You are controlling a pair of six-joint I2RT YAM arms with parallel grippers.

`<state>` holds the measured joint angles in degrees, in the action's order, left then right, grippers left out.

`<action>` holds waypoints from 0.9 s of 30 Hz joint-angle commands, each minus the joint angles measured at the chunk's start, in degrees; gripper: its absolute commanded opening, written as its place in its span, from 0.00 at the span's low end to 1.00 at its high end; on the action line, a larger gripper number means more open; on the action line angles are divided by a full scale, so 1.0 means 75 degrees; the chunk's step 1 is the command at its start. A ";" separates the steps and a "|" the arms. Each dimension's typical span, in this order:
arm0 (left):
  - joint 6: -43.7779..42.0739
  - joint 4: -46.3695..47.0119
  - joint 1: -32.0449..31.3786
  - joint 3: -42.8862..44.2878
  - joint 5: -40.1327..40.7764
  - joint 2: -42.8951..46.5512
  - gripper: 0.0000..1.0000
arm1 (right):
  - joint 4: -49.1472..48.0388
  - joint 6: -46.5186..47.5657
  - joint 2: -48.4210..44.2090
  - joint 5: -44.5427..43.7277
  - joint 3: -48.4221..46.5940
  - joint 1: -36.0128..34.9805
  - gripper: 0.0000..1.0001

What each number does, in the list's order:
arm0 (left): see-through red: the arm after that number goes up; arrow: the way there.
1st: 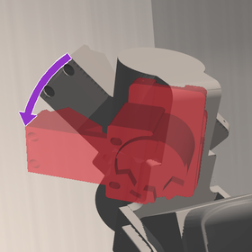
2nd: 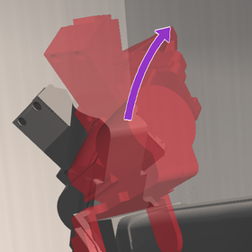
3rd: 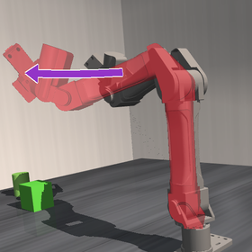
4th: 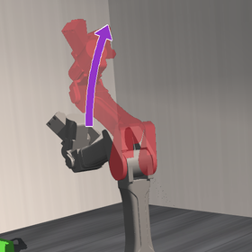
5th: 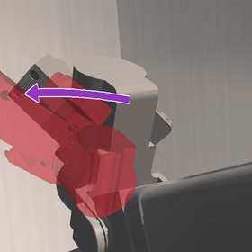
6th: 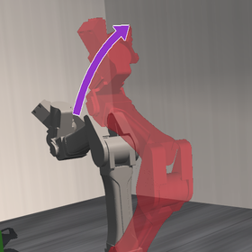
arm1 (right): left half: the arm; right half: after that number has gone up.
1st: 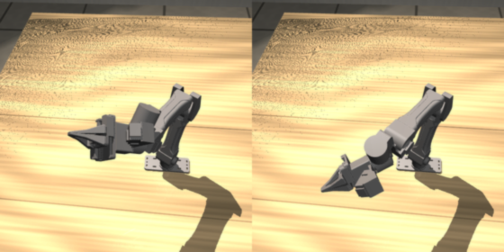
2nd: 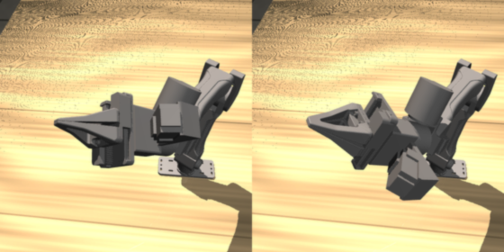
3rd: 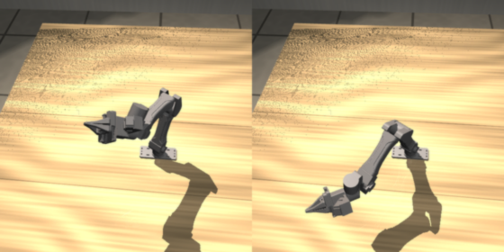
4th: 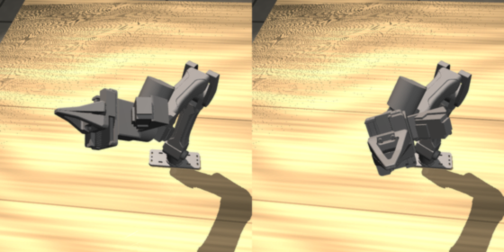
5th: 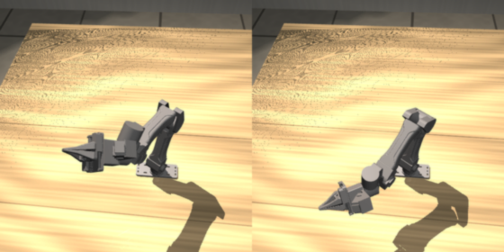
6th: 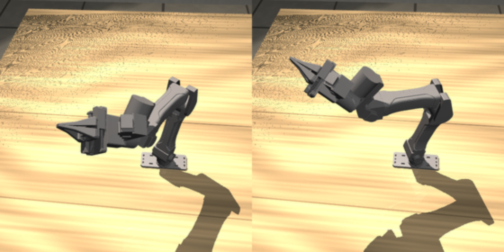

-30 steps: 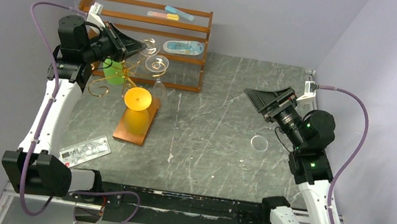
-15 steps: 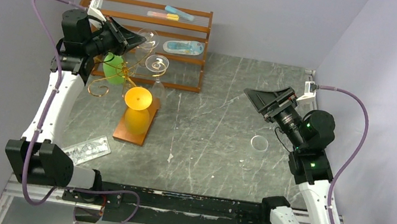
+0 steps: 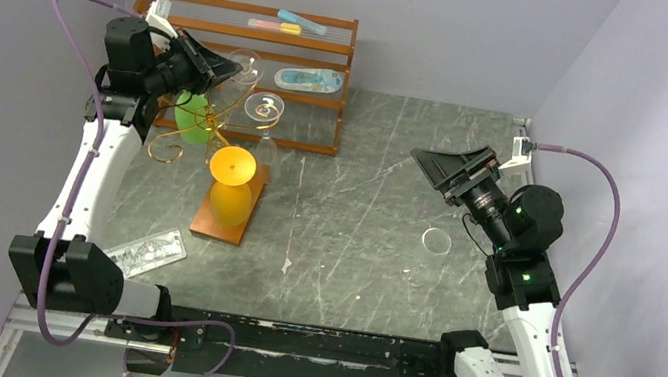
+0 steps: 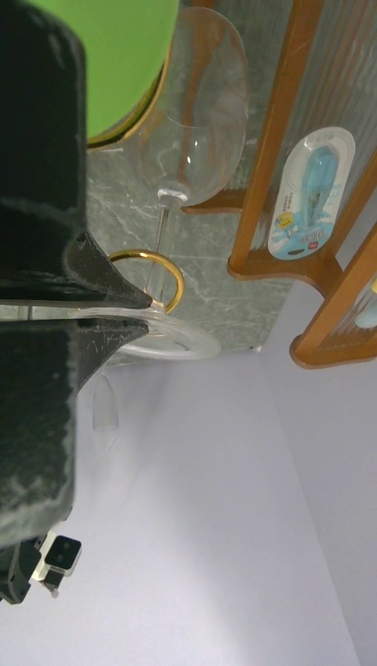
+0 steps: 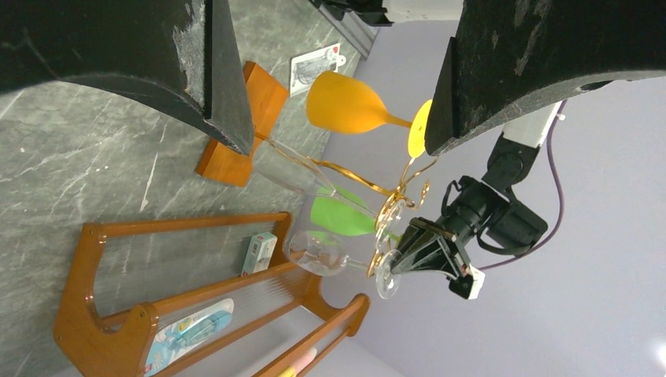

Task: Place the wine glass upside down on the wine glass rack

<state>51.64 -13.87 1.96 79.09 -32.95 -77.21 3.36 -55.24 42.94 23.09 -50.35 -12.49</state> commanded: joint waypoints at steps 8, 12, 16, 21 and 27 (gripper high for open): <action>-0.0636 -0.0546 0.0236 0.0144 0.0383 0.0386 0.05 | -0.0049 0.0008 -0.0007 0.0003 0.0150 0.0001 0.83; -0.0767 -0.0723 0.0277 0.0142 0.0451 0.0432 0.15 | -0.0027 0.0018 -0.0007 0.0009 0.0130 0.0001 0.83; -0.0982 -0.0924 0.0290 0.0131 0.0812 0.0552 0.23 | 0.0008 0.0021 -0.0044 -0.0007 0.0133 0.0001 0.83; -0.1248 -0.1197 0.0291 0.0132 0.1037 0.0601 0.29 | 0.0128 0.0030 -0.0110 -0.0063 0.0139 0.0001 0.83; -0.1634 -0.1574 0.0313 0.0306 0.1161 0.0676 0.38 | 0.0261 0.0108 -0.0147 -0.0125 0.0065 0.0001 0.83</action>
<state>42.68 -22.65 3.70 79.11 -25.91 -73.71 4.23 -55.24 42.48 23.03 -49.98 -12.49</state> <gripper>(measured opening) 0.352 0.835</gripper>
